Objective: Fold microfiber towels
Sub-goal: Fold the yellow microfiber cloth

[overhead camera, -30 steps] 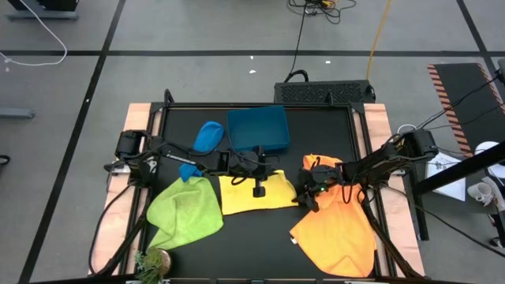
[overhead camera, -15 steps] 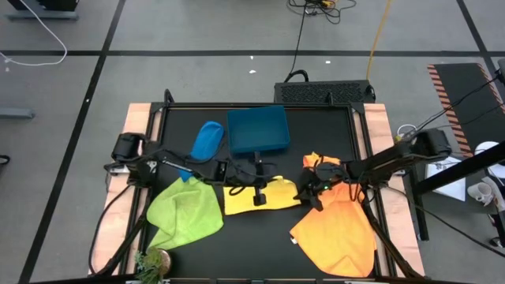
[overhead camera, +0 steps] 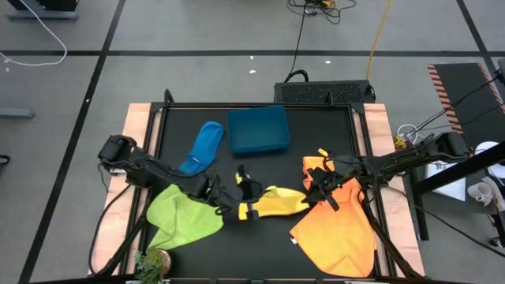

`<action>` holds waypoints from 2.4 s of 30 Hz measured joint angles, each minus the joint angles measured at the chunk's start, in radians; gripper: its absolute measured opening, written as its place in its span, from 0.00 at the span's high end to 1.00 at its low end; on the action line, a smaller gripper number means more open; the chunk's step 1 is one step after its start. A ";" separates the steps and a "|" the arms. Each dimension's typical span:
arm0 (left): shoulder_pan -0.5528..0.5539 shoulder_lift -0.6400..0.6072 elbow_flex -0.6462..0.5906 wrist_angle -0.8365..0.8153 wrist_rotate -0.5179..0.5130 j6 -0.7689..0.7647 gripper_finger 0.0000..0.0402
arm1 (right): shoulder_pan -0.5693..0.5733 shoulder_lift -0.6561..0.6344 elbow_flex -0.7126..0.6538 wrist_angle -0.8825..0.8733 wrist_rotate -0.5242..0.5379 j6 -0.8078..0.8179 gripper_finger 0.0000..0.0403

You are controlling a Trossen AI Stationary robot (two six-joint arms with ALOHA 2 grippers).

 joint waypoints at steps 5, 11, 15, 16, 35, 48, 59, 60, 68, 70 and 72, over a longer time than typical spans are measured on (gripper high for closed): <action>-0.030 -0.027 0.000 -0.003 -0.060 0.007 1.00 | 0.015 -0.027 0.000 -0.003 -0.018 0.000 1.00; -0.033 -0.028 0.001 -0.002 -0.061 0.007 1.00 | 0.014 -0.020 0.002 -0.078 0.060 -0.021 0.99; -0.032 -0.028 0.001 -0.038 -0.077 -0.004 1.00 | 0.014 -0.020 0.000 -0.185 0.089 -0.046 0.91; -0.032 -0.028 0.001 -0.039 -0.086 -0.004 1.00 | 0.014 -0.019 -0.001 -0.206 0.089 -0.047 0.88; -0.023 -0.029 0.001 -0.080 -0.093 0.004 1.00 | 0.014 -0.086 -0.025 -0.118 0.295 -0.123 0.55; -0.021 -0.029 0.001 -0.073 -0.090 0.047 1.00 | -0.079 0.049 -0.024 0.010 0.156 -0.150 0.53; -0.019 -0.029 0.001 -0.073 -0.070 0.057 1.00 | -0.139 0.181 -0.023 0.139 0.070 -0.191 0.30; -0.019 -0.029 0.001 -0.073 -0.070 0.058 1.00 | -0.137 0.198 -0.023 0.155 0.047 -0.188 0.29; 0.000 -0.029 0.001 -0.074 -0.071 0.053 1.00 | -0.091 0.295 -0.023 0.225 0.005 -0.162 0.42; 0.005 -0.029 0.001 -0.074 -0.071 0.051 1.00 | -0.090 0.301 -0.023 0.224 0.004 -0.161 0.48; 0.006 -0.029 0.001 -0.075 -0.071 0.049 1.00 | -0.090 0.302 -0.023 0.224 0.007 -0.159 0.56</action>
